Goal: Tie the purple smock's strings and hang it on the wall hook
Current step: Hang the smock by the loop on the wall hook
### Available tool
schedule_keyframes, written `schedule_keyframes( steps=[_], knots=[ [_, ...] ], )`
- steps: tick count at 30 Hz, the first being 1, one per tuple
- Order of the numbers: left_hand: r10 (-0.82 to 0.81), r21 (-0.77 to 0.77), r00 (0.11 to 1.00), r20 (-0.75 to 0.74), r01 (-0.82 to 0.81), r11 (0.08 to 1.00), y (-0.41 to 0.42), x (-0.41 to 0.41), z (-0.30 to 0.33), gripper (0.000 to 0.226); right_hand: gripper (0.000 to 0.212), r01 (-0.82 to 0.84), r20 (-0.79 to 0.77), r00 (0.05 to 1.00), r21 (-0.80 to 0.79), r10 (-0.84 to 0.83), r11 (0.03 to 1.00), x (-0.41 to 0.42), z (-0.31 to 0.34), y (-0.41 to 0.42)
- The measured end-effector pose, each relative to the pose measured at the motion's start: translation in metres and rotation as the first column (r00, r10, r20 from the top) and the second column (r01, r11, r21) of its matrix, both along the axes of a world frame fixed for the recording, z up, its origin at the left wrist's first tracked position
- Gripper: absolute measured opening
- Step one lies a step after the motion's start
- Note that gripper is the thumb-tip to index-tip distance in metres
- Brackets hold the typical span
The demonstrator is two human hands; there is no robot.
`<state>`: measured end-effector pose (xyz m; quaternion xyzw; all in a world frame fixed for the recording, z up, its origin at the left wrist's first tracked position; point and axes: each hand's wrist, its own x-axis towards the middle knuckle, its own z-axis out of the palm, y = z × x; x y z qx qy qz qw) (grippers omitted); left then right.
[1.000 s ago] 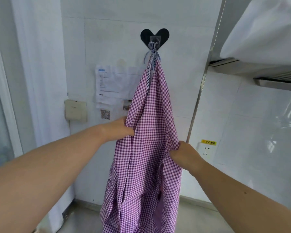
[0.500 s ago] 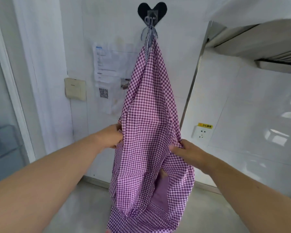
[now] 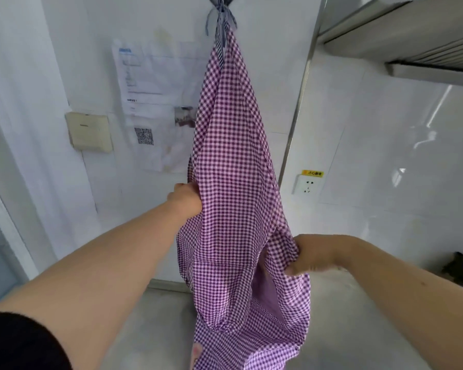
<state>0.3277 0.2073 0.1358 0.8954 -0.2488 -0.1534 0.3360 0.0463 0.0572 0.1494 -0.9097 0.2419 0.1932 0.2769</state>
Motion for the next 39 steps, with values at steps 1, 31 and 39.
schedule_keyframes(
  steps=[1, 31, 39],
  knots=[
    [0.037, -0.022, 0.999, 0.022, -0.037, 0.999, -0.002, 0.0, 0.0, 0.073, 0.058, 0.02, 0.011, 1.0, 0.023, -0.02, 1.0, 0.001, -0.005, 0.004],
    [0.096, -0.067, 0.991, 0.096, -0.089, 0.994, 0.094, 0.085, 0.002, 0.031, 0.037, 0.596, 0.215, 0.797, -0.427, -0.564, 0.68, -0.034, -0.029, -0.042],
    [0.091, -0.005, 0.995, 0.03, -0.091, 0.996, 0.09, 0.035, -0.013, 0.076, 0.03, 0.604, 0.272, 0.772, -0.032, -0.575, 0.796, -0.023, -0.04, -0.009]
  ],
)
